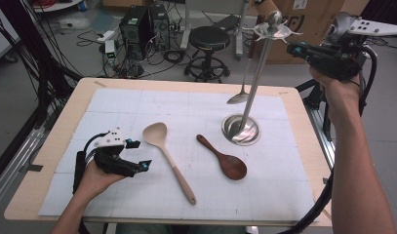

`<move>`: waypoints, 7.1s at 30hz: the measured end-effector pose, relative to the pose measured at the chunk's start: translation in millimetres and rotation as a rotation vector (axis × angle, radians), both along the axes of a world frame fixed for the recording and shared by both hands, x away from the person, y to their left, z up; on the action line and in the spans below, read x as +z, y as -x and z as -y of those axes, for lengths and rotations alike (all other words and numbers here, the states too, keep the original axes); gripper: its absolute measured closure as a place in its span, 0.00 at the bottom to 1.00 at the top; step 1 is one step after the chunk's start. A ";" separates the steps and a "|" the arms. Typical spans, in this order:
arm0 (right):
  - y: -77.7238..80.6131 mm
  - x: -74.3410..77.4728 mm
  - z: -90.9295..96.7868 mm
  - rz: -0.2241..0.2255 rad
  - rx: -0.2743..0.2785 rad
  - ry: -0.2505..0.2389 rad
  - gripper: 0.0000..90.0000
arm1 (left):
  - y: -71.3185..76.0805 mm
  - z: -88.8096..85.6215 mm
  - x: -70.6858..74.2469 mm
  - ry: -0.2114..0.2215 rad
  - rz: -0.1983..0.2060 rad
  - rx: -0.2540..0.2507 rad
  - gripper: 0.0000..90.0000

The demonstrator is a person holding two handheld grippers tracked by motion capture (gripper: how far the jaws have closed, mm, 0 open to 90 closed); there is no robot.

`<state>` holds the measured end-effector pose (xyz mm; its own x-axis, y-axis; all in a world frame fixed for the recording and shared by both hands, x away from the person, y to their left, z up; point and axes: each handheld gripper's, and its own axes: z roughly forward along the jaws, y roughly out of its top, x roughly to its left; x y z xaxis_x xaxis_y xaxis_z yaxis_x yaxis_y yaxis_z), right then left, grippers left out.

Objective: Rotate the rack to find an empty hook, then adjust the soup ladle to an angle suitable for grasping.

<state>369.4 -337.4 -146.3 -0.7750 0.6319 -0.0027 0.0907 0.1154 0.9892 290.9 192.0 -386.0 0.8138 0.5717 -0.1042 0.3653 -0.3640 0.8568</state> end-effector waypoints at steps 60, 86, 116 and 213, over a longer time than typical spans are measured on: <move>19.8 -69.5 -36.2 -0.062 0.140 -0.004 0.77 | -0.8 -0.6 -1.2 -0.005 -0.005 -0.003 0.23; 43.0 -131.7 -53.4 -0.148 0.153 0.010 0.63 | 1.5 2.0 -2.8 -0.017 -0.006 -0.023 0.26; 83.2 -200.4 -106.6 -0.228 0.271 0.092 0.98 | 3.4 6.0 -3.6 -0.034 -0.002 -0.028 0.25; 124.3 -305.1 -210.8 -0.458 0.439 0.334 1.00 | 4.9 6.4 -5.1 -0.035 -0.001 -0.025 0.24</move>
<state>245.1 -126.6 -451.5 -0.9272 0.2834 0.2449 0.3639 0.5263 0.7685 286.0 185.6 -391.1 0.8280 0.5542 -0.0851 0.3563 -0.4028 0.8431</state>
